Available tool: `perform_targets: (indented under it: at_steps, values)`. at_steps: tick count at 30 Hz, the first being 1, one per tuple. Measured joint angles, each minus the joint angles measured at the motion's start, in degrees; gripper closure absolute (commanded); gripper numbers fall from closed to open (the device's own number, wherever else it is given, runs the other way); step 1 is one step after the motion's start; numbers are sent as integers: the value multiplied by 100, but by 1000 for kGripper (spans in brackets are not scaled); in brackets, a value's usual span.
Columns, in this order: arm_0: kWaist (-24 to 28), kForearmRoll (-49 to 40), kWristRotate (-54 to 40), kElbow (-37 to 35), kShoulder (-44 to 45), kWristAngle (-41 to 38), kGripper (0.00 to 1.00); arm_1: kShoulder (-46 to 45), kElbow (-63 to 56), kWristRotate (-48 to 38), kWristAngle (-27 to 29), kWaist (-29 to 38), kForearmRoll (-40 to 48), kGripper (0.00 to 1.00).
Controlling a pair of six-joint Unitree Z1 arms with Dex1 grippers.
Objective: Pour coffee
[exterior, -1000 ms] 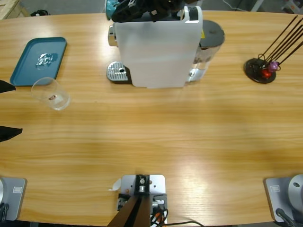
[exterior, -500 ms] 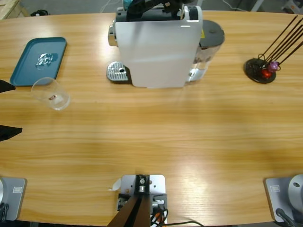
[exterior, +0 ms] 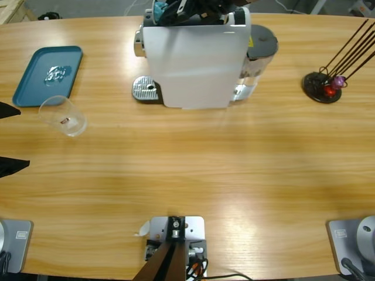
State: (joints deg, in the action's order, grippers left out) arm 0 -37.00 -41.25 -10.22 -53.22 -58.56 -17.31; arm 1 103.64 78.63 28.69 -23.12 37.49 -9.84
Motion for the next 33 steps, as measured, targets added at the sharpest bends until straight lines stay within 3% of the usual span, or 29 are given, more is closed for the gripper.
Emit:
perform_targets:
  at_steps: [3,4,6,7,9,11,19,20,23,26,28,29,30,31,33]
  values:
    - [0,0,0,9,0,0,0,0,0,36,68,18,0,955]
    - [0,0,0,16,0,0,0,0,0,48,88,23,0,906]
    - [0,0,0,29,0,0,0,0,0,60,104,26,0,452]
    - [0,0,0,37,0,0,0,0,0,62,116,28,0,292]
    - [0,0,0,55,0,0,0,0,0,65,138,33,-3,75]
    - [0,0,0,68,0,0,0,0,0,66,186,42,-22,1]
    - [0,24,0,88,0,0,0,0,8,66,285,74,-32,0]
    - [0,24,0,94,0,0,0,0,8,66,285,77,-32,9]
    - [0,33,0,113,0,0,0,-4,11,66,300,103,-44,233]
    - [0,73,0,117,0,0,0,-13,166,41,358,220,-140,367]
    - [0,122,0,122,0,0,0,-54,327,-122,373,421,-274,376]
    - [0,141,0,122,0,0,0,-87,392,-288,376,560,-388,481]
    - [0,163,0,122,0,0,0,-134,444,-513,400,674,-537,804]
    - [0,182,0,122,0,0,0,-222,467,-785,455,781,-720,1000]
    - [0,204,0,122,0,20,12,-473,470,-1260,726,993,-1040,1000]
